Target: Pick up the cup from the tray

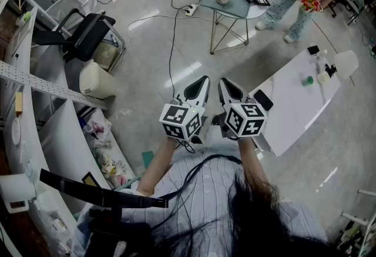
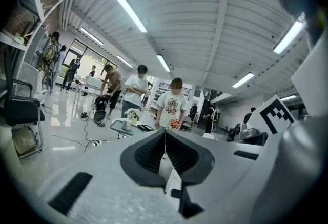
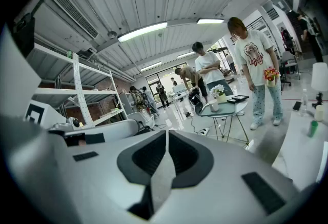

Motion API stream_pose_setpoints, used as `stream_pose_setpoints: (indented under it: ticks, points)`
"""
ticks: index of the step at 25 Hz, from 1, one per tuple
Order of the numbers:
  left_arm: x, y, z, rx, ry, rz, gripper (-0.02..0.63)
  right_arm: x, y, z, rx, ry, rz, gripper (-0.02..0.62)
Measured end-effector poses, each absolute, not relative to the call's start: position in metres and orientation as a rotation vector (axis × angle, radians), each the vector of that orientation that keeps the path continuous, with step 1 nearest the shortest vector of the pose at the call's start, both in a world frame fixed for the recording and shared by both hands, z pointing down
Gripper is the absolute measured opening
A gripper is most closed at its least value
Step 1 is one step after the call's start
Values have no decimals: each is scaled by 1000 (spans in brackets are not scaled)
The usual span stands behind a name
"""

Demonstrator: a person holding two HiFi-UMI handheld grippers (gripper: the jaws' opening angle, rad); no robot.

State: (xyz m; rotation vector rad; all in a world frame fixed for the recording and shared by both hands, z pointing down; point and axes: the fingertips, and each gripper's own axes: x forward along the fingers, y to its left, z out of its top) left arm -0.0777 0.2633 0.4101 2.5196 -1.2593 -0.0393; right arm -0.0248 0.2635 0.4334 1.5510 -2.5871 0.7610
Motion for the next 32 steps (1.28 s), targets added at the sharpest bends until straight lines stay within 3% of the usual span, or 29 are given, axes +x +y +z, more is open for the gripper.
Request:
stream_pose_setpoints:
  ticks: [15, 32]
  points:
    - [-72, 230, 424, 2465, -1274, -30, 15, -5, 230, 445, 1592, -2565, 804, 38]
    - [-9, 94, 422, 2425, -1344, -27, 15, 59, 98, 451, 1474, -2577, 804, 38]
